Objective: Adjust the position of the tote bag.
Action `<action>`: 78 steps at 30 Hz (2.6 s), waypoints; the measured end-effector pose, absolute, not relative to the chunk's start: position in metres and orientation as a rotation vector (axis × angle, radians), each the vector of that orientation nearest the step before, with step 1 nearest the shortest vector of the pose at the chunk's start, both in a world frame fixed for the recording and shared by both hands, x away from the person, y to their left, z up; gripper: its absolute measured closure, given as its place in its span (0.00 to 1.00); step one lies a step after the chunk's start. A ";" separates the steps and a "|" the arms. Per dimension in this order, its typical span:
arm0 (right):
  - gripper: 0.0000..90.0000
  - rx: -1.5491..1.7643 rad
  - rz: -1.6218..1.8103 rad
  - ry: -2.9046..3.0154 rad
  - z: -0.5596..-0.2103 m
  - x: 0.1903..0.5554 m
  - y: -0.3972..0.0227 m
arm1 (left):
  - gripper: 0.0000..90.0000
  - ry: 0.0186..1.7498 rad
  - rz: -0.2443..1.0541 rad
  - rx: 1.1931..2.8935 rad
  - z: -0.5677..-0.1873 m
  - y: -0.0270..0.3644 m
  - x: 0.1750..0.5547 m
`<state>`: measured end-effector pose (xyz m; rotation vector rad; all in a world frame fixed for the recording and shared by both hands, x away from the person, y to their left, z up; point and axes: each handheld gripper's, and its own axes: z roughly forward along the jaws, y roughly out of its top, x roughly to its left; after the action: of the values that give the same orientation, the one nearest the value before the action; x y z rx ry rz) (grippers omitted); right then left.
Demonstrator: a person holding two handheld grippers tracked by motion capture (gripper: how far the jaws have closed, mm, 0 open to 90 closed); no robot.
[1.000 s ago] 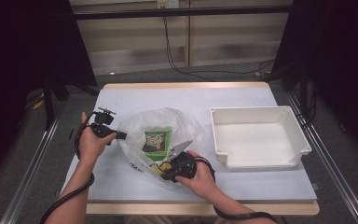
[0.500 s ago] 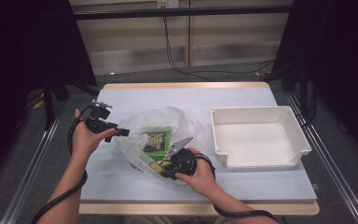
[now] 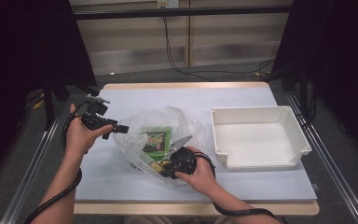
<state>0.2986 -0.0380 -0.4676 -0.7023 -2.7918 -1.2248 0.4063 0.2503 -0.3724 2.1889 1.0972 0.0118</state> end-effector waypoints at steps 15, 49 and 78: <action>0.79 -0.708 -1.220 -2.790 -0.468 0.299 -0.039 | 0.82 0.951 -0.052 2.241 -0.371 0.200 0.400; 1.00 -0.592 -1.249 -2.767 -0.470 0.292 -0.028 | 0.85 0.890 -0.067 2.394 -0.436 0.183 0.378; 0.92 -0.815 -1.083 -2.952 -0.473 0.309 -0.048 | 1.00 0.926 -0.006 2.467 -0.457 0.207 0.347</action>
<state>0.3088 -0.0481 -0.4727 -0.8154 -2.9523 -1.0831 0.3468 0.2074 -0.4566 2.4665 0.9259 -0.0061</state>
